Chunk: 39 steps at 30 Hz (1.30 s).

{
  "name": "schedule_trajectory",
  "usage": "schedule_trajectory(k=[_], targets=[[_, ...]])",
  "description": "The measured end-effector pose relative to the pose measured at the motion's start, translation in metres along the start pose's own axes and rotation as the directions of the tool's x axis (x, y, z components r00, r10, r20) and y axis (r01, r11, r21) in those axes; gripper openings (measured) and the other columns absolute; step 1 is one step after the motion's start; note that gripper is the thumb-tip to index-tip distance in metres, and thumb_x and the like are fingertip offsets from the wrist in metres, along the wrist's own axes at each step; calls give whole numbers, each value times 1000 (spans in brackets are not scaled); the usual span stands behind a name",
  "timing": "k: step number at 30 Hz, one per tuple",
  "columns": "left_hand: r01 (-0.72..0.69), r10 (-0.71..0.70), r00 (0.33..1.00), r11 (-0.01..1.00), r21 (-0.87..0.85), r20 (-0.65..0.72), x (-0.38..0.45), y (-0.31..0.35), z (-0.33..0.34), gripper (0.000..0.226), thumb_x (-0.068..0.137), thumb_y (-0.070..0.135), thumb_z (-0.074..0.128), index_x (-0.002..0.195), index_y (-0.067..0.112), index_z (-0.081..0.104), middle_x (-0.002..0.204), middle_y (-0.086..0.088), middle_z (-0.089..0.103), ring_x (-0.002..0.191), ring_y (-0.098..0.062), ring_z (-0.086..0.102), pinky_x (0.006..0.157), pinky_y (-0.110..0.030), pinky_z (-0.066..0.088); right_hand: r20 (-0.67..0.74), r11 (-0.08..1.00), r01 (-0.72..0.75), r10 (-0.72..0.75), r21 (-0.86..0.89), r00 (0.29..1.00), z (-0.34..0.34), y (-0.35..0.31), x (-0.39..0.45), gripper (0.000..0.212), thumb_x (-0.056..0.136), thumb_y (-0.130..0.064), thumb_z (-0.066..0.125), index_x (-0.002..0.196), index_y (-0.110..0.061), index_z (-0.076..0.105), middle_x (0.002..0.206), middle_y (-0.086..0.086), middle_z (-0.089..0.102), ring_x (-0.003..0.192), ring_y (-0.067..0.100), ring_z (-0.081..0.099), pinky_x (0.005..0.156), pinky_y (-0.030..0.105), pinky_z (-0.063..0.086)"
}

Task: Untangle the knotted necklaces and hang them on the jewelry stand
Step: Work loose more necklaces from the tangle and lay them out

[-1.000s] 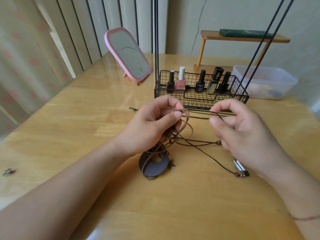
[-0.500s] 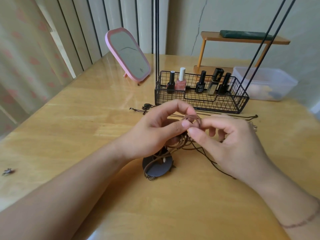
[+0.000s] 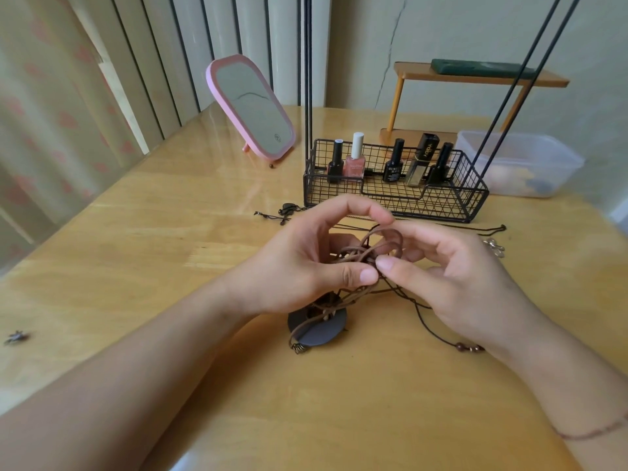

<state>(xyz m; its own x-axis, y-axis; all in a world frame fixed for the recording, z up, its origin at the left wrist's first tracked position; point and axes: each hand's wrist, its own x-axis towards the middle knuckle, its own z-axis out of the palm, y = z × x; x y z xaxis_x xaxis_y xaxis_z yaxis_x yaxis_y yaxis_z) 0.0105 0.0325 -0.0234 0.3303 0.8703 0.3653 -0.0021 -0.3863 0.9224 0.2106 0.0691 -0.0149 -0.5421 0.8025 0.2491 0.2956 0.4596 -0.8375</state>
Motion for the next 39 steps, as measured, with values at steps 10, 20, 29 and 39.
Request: schedule_trajectory(k=[10,20,29,39], targets=[[65,-65,998,998,13,-3,1,0,0,38,77,3,77,108,14,60,96,3,63,79,-12,62,74,-23,52,-10,994,50,-49,100,999,-1,1,3,8,84,-34,76,83,-26,74,85,-7,75,80,9,67,74,25,52],[25,-25,1000,1000,10,-16,-1,2,-7,18,91,-1,57,107,6,58,79,-7,52,72,-10,51,70,-18,44,3,890,-27,29,455,1000,-3,-10,-1,11,92,-23,57,90,-15,64,81,-2,67,76,14,63,63,32,54],[114,-62,989,894,433,-132,-6,8,-23,38,87,34,75,68,8,54,60,-7,43,57,-14,36,54,-22,31,-164,714,28,123,700,979,-16,-14,4,35,92,-42,38,78,-23,65,69,-8,64,68,9,64,66,29,56],[123,-203,955,935,-332,-218,4,10,-8,63,90,65,23,47,22,39,43,-2,34,48,-25,51,64,-37,43,89,315,-145,187,938,978,-27,-26,10,60,103,-58,19,93,-16,61,88,6,62,72,21,60,71,36,53]])
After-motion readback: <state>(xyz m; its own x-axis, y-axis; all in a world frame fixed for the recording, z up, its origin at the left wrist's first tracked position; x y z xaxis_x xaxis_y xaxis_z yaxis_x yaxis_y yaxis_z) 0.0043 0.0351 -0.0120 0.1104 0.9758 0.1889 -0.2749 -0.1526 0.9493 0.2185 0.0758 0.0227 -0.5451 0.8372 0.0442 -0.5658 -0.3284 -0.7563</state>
